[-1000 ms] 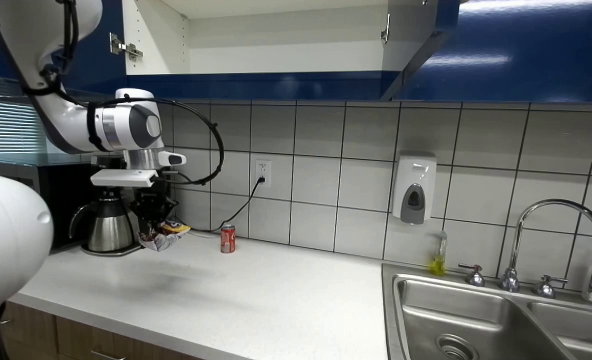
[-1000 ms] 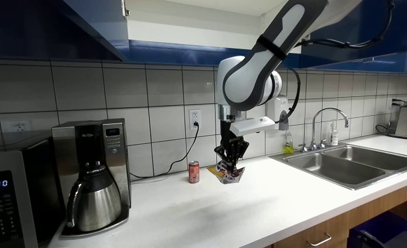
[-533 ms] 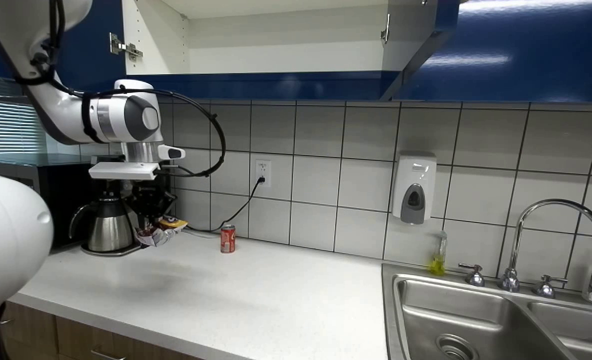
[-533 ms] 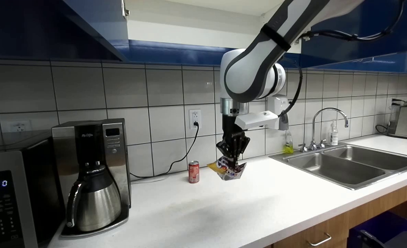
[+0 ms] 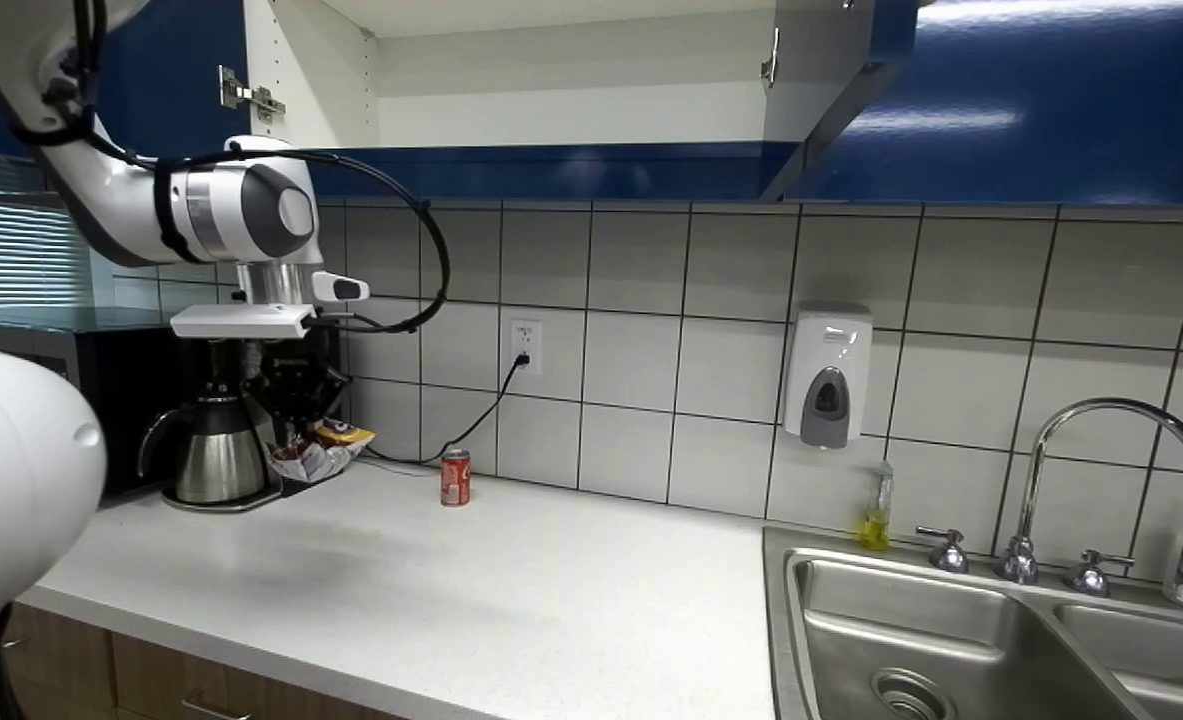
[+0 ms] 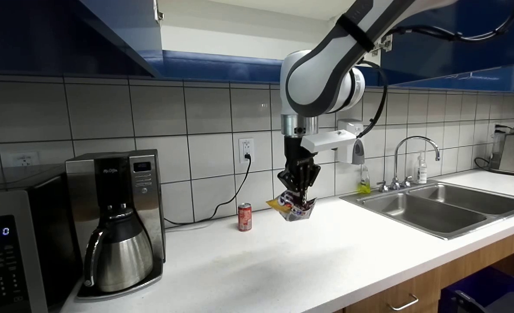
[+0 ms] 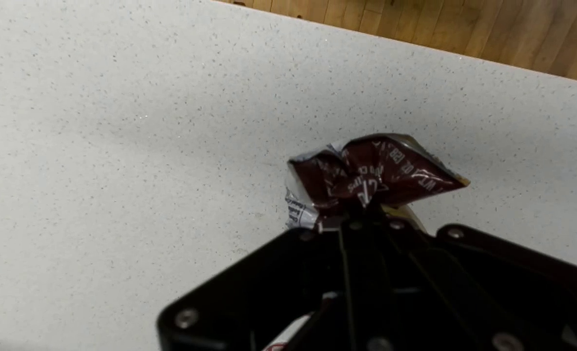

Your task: Put the yellow and brown packet in the open upper cabinet.

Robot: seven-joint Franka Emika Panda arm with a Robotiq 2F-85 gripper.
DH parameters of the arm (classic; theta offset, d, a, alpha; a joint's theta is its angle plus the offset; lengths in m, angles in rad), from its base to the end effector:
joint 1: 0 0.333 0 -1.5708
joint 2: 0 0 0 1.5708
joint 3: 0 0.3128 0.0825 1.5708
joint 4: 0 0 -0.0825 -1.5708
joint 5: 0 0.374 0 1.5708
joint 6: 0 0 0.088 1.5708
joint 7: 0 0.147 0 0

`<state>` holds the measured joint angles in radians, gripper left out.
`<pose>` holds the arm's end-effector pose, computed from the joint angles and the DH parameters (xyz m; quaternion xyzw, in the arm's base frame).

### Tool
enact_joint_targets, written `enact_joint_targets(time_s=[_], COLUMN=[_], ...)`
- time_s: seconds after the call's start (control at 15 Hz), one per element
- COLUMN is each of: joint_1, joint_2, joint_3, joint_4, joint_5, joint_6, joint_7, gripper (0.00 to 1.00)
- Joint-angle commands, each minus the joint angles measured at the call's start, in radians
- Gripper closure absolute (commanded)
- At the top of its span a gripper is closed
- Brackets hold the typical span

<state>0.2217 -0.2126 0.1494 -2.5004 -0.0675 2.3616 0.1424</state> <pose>0.4204 0.1590 0.3316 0.9893 0.1358 0.0444 0.0300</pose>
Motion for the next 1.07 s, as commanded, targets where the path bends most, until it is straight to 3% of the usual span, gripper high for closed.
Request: enact_joint_targets(time_s=[0.0,1.0], joint_1=[-0.021,-0.028], joint_2=[-0.061,-0.149], joint_3=[0.024,0.083], joint_4=[0.008,0.18], joint_5=[0.0,-0.034], joint_6=[-0.075,-0.34], joint_7=[0.019,0.147], gripper=[1.0,1.0])
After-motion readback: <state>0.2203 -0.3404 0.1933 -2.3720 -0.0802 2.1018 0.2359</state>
